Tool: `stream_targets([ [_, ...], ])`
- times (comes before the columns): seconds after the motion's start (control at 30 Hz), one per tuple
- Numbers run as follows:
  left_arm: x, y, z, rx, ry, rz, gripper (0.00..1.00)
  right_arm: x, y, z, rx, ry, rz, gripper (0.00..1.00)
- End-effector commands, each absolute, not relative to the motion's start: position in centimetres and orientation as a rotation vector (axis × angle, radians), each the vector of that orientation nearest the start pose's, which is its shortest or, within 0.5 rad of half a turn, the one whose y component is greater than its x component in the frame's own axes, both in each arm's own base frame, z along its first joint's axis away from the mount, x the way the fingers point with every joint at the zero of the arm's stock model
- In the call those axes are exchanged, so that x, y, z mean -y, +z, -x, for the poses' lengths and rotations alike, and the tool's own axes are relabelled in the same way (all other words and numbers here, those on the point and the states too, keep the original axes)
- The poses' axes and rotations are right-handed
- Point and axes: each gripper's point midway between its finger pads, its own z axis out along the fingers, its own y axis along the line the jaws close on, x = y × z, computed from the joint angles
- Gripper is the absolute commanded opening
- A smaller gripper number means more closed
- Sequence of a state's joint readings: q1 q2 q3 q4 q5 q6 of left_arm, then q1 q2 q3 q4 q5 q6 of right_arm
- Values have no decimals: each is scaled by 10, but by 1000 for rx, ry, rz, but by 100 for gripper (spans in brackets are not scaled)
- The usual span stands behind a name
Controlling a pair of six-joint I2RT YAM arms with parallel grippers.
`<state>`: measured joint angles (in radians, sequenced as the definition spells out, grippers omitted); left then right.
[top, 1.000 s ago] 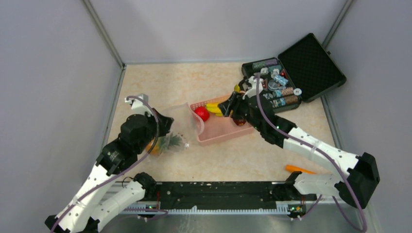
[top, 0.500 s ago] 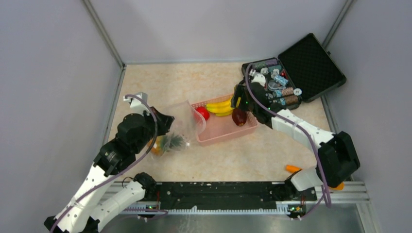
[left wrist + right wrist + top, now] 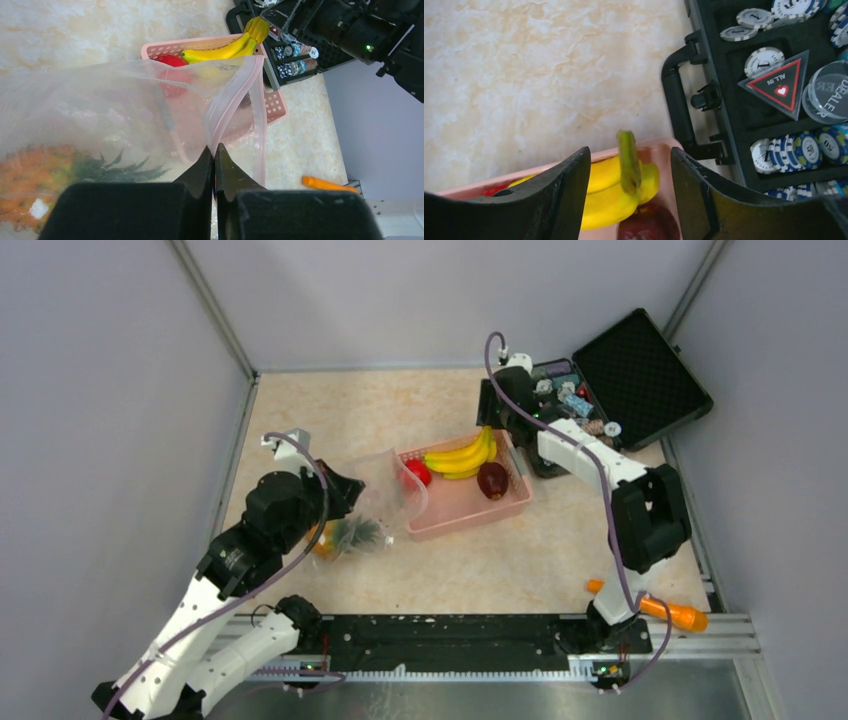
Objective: Place the food in the zip-top bag and seal the zipper
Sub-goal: Pick up the fake fruit from the bin.
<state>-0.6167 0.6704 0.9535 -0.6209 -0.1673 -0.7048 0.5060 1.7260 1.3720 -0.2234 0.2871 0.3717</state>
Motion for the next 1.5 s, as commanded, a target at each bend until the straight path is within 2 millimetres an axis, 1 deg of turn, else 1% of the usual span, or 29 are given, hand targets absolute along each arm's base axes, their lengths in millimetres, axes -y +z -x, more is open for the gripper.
stream_targets([
  [0.0, 152, 306, -215, -1899, -778, 198, 0, -206, 177, -462, -2171, 167, 19, 59],
  [0.07, 151, 306, -215, -1893, -772, 205, 0, -217, 173, -461, -2181, 224, 80, 59],
  [0.13, 149, 306, -216, -1888, -767, 213, 0, -218, 173, -462, -2173, 238, 56, 59],
  [0.2, 150, 308, -216, -1881, -770, 211, 0, -219, 169, -461, -2168, 254, 70, 59],
  [0.27, 151, 309, -216, -1879, -777, 207, 0, -223, 165, -461, -2189, 258, 108, 55],
  [0.33, 151, 308, -216, -1883, -780, 205, 0, -220, 158, -464, -2220, 218, 103, 51],
  [0.4, 152, 306, -215, -1890, -784, 204, 0, -215, 151, -465, -2236, 173, 107, 42],
  [0.47, 153, 306, -214, -1892, -793, 206, 0, -210, 146, -466, -2243, 137, 98, 38],
  [0.5, 153, 307, -213, -1887, -799, 207, 0, -209, 147, -466, -2238, 132, 99, 32],
  [0.53, 152, 307, -212, -1881, -803, 211, 0, -209, 149, -466, -2227, 134, 102, 27],
  [0.57, 152, 307, -212, -1876, -805, 214, 0, -210, 150, -466, -2216, 146, 105, 23],
  [0.63, 151, 308, -213, -1872, -805, 217, 0, -211, 157, -464, -2190, 172, 107, 20],
  [0.7, 151, 308, -213, -1873, -804, 216, 0, -212, 163, -461, -2179, 193, 97, 6],
  [0.73, 152, 308, -212, -1874, -807, 217, 0, -213, 167, -460, -2171, 209, 90, 1],
  [0.77, 152, 308, -213, -1875, -807, 217, 0, -213, 171, -458, -2164, 220, 80, 0],
  [0.87, 152, 307, -212, -1879, -810, 216, 0, -212, 191, -451, -2102, 258, 47, 0],
  [0.93, 153, 306, -212, -1882, -813, 218, 0, -211, 206, -446, -2033, 275, 36, 0],
  [0.97, 153, 305, -211, -1882, -815, 218, 0, -210, 217, -443, -1986, 274, 28, 0],
  [1.0, 153, 305, -211, -1881, -816, 218, 0, -206, 221, -438, -1951, 262, 23, 0],
  [1.07, 152, 305, -211, -1880, -816, 223, 0, -204, 243, -431, -1852, 262, 25, 0],
  [1.13, 153, 306, -212, -1877, -819, 225, 0, -201, 263, -422, -1773, 259, 15, 0],
  [1.17, 153, 306, -212, -1877, -820, 226, 0, -198, 278, -415, -1729, 261, 7, 0],
  [1.3, 155, 307, -213, -1878, -827, 227, 0, -195, 315, -392, -1590, 271, 14, 0],
  [1.4, 158, 305, -214, -1888, -835, 222, 0, -194, 339, -372, -1500, 321, 10, 0],
  [1.47, 160, 305, -215, -1891, -837, 221, 0, -193, 349, -361, -1465, 352, 10, 0],
])
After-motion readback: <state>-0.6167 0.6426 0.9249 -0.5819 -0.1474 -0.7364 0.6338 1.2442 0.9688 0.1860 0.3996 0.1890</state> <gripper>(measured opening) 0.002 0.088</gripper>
